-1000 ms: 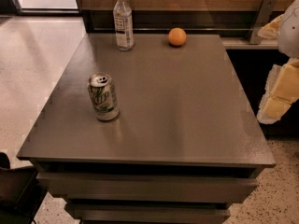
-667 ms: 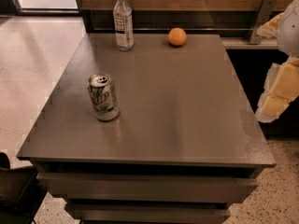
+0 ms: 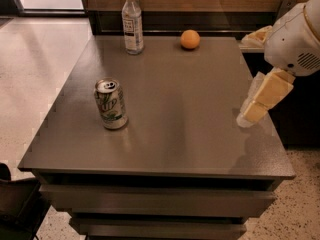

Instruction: Knock 7up can over

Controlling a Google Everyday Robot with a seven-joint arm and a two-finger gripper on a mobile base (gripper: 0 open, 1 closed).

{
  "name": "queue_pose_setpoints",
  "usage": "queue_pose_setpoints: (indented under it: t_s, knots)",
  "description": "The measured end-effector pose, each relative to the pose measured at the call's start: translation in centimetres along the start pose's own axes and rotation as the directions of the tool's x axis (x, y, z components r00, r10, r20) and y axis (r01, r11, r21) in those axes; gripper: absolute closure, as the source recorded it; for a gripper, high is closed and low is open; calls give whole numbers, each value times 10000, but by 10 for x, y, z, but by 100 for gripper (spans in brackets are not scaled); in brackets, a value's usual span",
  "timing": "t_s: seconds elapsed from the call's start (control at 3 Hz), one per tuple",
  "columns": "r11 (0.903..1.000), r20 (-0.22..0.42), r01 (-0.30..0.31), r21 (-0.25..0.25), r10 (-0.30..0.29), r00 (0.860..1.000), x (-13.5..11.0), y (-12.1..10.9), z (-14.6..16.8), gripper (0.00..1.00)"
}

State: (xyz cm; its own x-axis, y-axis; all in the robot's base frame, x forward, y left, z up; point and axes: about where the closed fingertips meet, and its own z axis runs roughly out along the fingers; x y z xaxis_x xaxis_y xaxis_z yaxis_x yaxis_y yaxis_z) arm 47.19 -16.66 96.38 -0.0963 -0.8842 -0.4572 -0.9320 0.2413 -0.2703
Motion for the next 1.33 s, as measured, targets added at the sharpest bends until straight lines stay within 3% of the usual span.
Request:
queue_pose_setpoints:
  t_s: [0.33, 0.67, 1.0, 1.33]
  knots:
    - [9990, 1640, -90, -430, 160, 9863, -18, 1, 36, 0]
    - [9967, 2902, -196, -791, 418, 9561, -34, 8, 67, 0]
    - [9975, 3752, -40, -708, 304, 9264, -60, 9, 88, 0]
    - [9974, 3748, -37, -714, 302, 9266, -60, 9, 88, 0]
